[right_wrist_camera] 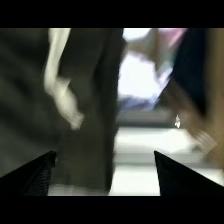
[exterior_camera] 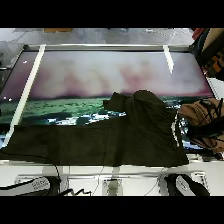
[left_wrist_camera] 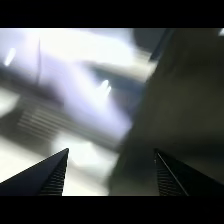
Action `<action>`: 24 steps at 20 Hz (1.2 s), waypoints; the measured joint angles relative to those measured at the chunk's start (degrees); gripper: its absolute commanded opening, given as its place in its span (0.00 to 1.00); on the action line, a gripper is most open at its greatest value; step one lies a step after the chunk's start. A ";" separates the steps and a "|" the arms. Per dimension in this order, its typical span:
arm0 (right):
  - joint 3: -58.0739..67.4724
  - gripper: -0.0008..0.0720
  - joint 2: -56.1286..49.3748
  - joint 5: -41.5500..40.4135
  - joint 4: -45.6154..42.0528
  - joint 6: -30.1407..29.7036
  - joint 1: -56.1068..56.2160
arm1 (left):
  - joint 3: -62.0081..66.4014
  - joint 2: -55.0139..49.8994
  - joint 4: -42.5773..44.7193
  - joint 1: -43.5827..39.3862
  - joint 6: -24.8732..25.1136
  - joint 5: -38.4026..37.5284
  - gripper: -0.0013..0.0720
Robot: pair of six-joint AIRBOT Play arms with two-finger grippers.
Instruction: Fold the clothes and pants, and hang the long-sleeved shirts on hangers.
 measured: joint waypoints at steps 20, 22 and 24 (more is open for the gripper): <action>0.61 0.68 -5.88 -14.38 21.90 -4.48 -15.78 | 8.37 -21.16 -62.84 -48.33 1.70 23.52 0.81; 0.61 0.68 -5.88 -14.25 22.71 -4.66 -15.87 | 11.15 -24.48 -64.78 -49.27 1.29 24.61 0.81; 0.61 0.68 -5.88 -14.23 23.02 -4.76 -15.91 | 13.62 -27.26 -65.88 -49.86 0.81 24.79 0.80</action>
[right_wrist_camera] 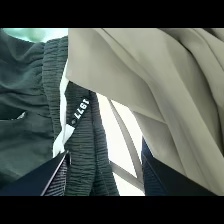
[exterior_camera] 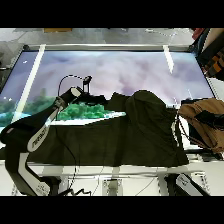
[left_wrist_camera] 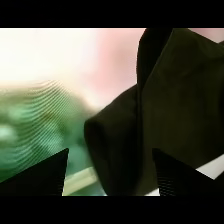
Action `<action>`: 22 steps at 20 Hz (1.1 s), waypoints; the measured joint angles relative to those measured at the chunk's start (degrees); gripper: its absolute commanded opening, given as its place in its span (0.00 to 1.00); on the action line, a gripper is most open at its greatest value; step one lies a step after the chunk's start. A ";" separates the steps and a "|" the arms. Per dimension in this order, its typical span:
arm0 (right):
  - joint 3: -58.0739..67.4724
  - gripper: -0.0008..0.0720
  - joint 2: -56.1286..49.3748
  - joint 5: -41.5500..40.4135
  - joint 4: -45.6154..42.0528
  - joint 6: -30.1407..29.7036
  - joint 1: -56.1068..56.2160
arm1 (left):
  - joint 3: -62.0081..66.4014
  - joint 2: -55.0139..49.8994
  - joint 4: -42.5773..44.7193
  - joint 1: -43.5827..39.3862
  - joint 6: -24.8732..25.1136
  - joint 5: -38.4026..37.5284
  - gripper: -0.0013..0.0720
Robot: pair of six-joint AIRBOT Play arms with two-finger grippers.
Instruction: Fold the clothes and pants, and hang the long-sleeved shirts on hangers.
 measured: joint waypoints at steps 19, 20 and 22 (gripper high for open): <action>0.00 0.68 0.00 0.44 0.33 -0.09 0.00 | 3.76 3.06 3.93 0.61 5.40 6.32 0.04; 0.00 0.68 0.00 0.44 0.33 -0.09 0.00 | 3.78 5.22 6.86 1.68 5.05 6.32 0.04; 0.00 0.68 0.00 0.44 0.31 -0.11 0.00 | 3.82 10.16 15.47 4.35 0.44 6.23 0.04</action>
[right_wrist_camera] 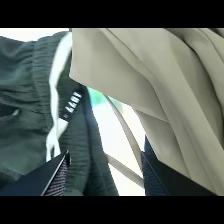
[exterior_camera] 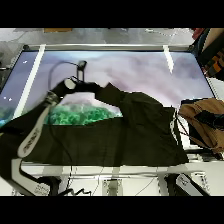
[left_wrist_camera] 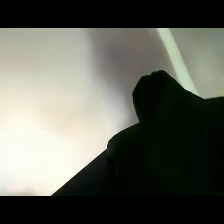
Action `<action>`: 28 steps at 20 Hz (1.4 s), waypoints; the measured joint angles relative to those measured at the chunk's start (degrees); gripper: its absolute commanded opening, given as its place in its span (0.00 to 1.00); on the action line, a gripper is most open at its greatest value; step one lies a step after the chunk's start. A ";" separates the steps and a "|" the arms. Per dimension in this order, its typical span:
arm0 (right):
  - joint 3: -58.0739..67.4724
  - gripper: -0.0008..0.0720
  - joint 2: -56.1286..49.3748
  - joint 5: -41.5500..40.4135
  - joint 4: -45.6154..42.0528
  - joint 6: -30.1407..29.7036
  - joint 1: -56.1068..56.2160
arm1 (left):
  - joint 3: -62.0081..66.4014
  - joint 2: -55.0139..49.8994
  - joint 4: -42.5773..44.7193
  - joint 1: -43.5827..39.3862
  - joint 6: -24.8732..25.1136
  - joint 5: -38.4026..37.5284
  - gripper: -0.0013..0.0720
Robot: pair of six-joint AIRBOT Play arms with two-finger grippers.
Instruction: Fold the clothes and pants, and hang the long-sleeved shirts on hangers.
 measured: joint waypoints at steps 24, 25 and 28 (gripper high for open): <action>0.00 0.97 -14.40 10.08 4.83 -4.24 0.00 | 0.98 18.32 40.57 30.97 -24.28 -17.35 0.04; 0.00 0.96 -14.88 9.84 5.40 -4.55 0.00 | 0.98 18.34 40.59 31.19 -24.28 -17.11 0.04; 0.00 0.96 -15.76 6.99 5.95 -4.59 0.00 | 0.98 18.38 40.39 31.41 -24.28 -16.92 0.04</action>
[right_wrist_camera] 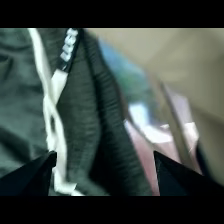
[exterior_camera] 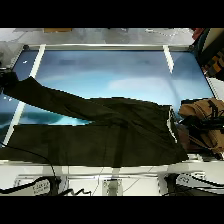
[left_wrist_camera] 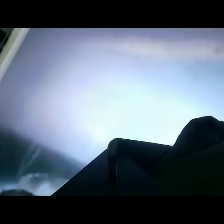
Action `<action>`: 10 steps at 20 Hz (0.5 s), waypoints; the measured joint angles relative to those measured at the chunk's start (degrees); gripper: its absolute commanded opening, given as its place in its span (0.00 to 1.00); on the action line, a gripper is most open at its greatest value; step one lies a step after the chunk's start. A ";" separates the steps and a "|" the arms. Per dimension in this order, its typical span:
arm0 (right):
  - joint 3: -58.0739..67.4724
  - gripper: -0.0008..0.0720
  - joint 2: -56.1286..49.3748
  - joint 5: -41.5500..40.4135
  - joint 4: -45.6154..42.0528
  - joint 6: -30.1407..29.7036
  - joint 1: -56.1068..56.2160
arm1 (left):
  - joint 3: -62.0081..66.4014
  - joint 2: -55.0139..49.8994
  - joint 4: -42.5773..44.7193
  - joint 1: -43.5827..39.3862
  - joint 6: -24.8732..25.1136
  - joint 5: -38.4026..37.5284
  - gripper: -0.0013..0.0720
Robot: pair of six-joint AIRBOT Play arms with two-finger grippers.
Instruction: Fold the clothes and pants, and hang the long-sleeved shirts on hangers.
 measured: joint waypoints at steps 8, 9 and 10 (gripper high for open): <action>0.07 0.85 -2.49 -3.30 -1.68 1.62 1.95 | 0.00 -0.46 -0.35 -0.76 0.00 0.22 0.04; 0.07 0.85 -3.63 -1.95 -2.16 1.42 2.58 | 0.00 -0.61 -0.39 -0.92 0.00 0.22 0.04; 0.07 0.86 -4.94 -0.46 -2.21 0.83 3.30 | 0.00 -0.76 -0.44 -1.14 0.00 0.24 0.04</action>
